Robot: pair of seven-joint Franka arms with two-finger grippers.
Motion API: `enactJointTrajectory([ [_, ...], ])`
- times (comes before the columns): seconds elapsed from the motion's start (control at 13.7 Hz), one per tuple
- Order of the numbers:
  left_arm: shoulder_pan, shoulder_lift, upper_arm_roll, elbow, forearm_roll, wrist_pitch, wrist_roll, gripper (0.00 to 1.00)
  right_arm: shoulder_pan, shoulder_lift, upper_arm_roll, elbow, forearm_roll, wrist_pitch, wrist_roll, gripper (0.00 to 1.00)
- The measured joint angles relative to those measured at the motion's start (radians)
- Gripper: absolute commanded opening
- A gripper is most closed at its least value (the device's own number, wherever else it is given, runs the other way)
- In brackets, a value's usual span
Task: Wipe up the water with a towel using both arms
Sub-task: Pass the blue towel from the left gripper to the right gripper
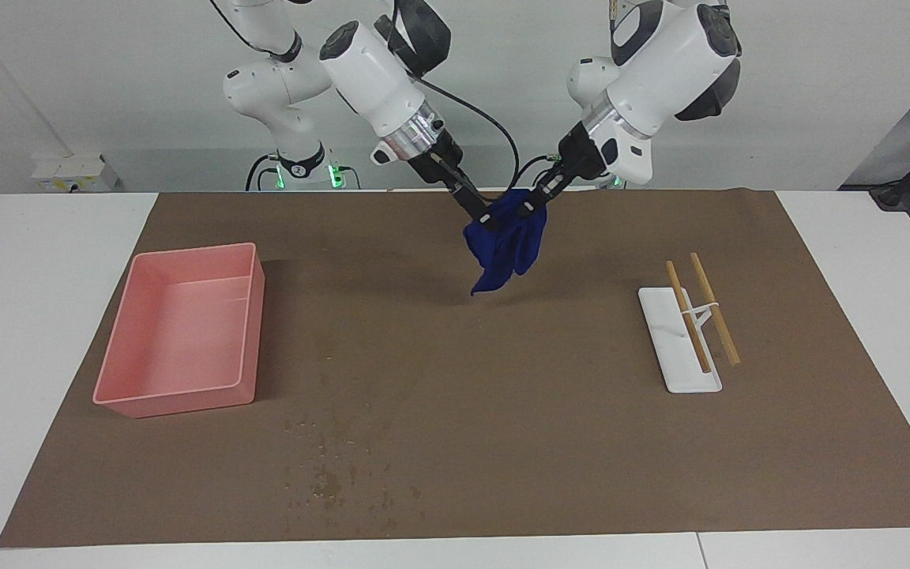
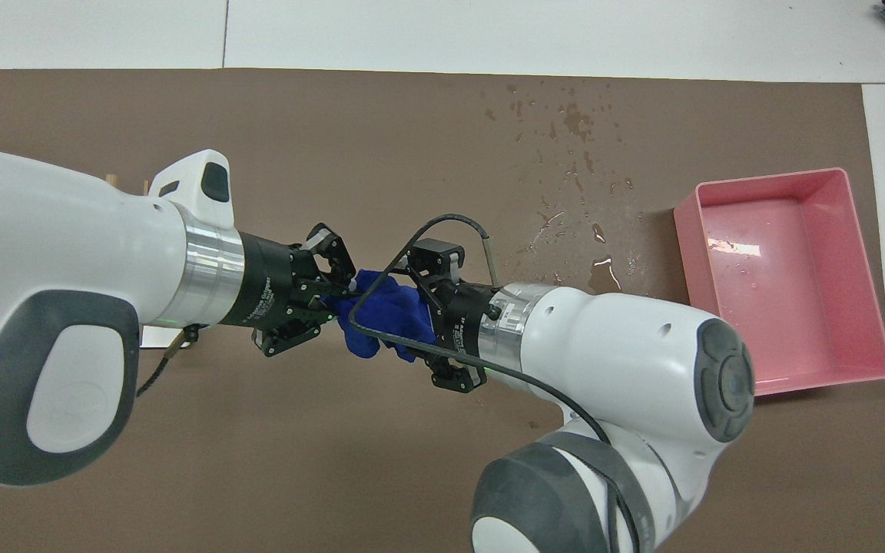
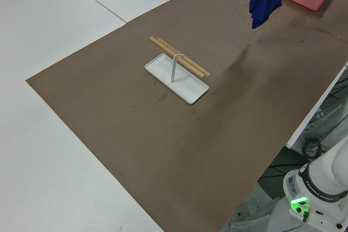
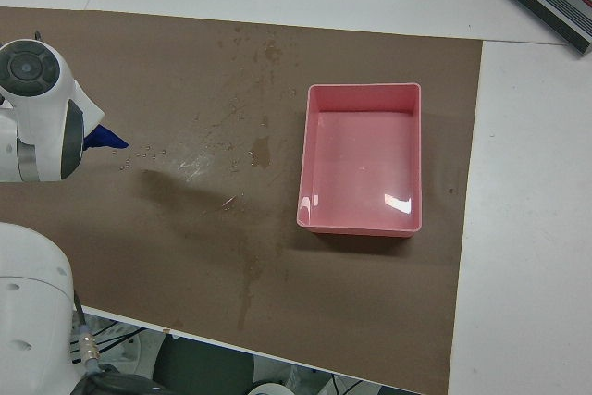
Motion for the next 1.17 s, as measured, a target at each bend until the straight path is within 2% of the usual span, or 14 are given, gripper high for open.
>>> enactJointTrajectory([
  [0.15, -0.038, -0.016, 0.000, -0.031, -0.002, 0.011, -0.020, 0.00, 0.000, 0.002, -0.002, 0.000, 0.006, 0.002, 0.011, 1.00],
  [0.22, -0.050, -0.022, 0.001, -0.039, -0.003, 0.013, -0.033, 0.00, 0.000, 0.002, -0.003, 0.000, 0.010, 0.002, 0.012, 0.94],
  [0.29, -0.056, -0.026, 0.001, -0.042, -0.009, 0.015, -0.042, 0.00, 0.000, 0.002, -0.003, 0.000, 0.010, 0.002, 0.012, 0.60],
  [0.36, -0.061, -0.029, 0.002, -0.043, -0.022, 0.018, -0.044, 0.00, 0.000, 0.002, -0.004, 0.000, 0.011, 0.002, 0.012, 0.36],
  [0.44, -0.062, -0.031, 0.002, -0.043, -0.036, 0.026, -0.044, 0.00, 0.000, 0.002, -0.004, 0.000, 0.011, 0.002, 0.012, 0.14],
  [0.51, -0.062, -0.033, 0.002, -0.043, -0.048, 0.038, -0.044, 0.00, 0.000, 0.002, -0.004, 0.000, 0.011, 0.002, 0.012, 0.00],
  [0.8, -0.084, -0.038, 0.005, -0.056, -0.061, 0.114, -0.044, 0.00, -0.001, 0.002, -0.008, -0.001, 0.011, -0.005, -0.018, 0.00],
  [1.09, -0.099, -0.042, 0.005, -0.072, -0.065, 0.125, -0.045, 0.00, -0.009, 0.002, -0.016, 0.003, 0.011, -0.067, -0.167, 0.00],
  [1.17, -0.103, -0.043, 0.004, -0.076, -0.067, 0.124, -0.045, 0.33, -0.014, 0.002, -0.020, 0.007, 0.009, -0.102, -0.221, 0.00],
])
